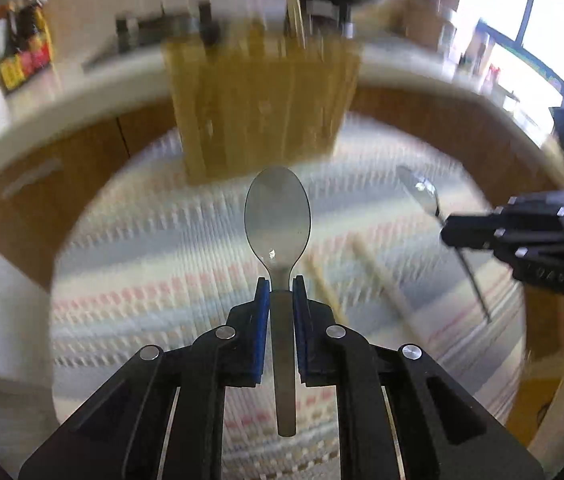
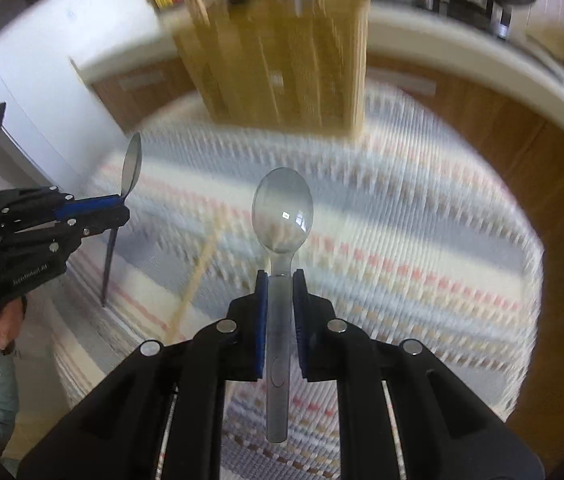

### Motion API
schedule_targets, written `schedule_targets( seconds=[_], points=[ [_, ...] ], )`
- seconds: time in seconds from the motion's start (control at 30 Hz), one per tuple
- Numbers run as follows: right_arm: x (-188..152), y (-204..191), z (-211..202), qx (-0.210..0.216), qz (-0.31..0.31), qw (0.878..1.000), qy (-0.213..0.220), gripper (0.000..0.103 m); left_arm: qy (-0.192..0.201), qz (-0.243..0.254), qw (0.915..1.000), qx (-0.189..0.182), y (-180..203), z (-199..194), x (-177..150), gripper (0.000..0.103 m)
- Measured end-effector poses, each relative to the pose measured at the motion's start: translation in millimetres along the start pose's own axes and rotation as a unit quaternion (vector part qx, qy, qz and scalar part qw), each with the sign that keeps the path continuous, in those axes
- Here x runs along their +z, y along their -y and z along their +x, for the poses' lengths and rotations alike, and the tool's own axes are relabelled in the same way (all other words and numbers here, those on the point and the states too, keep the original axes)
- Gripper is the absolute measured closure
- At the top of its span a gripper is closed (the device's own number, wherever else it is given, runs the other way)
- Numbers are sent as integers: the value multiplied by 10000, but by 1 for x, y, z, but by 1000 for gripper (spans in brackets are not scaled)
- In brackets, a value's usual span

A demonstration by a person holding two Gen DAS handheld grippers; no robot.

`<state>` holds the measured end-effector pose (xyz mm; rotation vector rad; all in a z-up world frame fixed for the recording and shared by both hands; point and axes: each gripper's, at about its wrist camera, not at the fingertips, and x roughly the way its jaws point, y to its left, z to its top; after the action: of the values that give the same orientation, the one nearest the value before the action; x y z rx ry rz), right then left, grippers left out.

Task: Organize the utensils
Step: 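Carry both clear spoons up and release them into the tan caddy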

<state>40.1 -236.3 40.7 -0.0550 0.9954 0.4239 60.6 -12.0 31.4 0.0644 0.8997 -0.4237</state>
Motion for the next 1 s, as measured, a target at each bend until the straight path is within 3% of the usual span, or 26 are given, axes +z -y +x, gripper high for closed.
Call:
schedule_targets(
  seconds=[0.1,0.27,0.43,0.73,1.0],
  points=[
    [23,1,-29,-29,-74,9979,647,93,663,-115,9977,-66,-6,-32,27,93],
    [59,9,-58,-5,-125,9885,1505,93,1720,-256,9846,-165,-12,-77,73,93],
    [95,18,-71,118,-143,9746,2231,93,2325,-283,9721,-154,-13,-94,105,93],
    [137,27,-66,-298,-67,9462,3222,93,3028,-333,9525,-59,-24,-77,147,93],
    [159,36,-34,-834,-38,9263,3674,93,3330,-307,9423,123,-36,-38,159,93]
  ],
)
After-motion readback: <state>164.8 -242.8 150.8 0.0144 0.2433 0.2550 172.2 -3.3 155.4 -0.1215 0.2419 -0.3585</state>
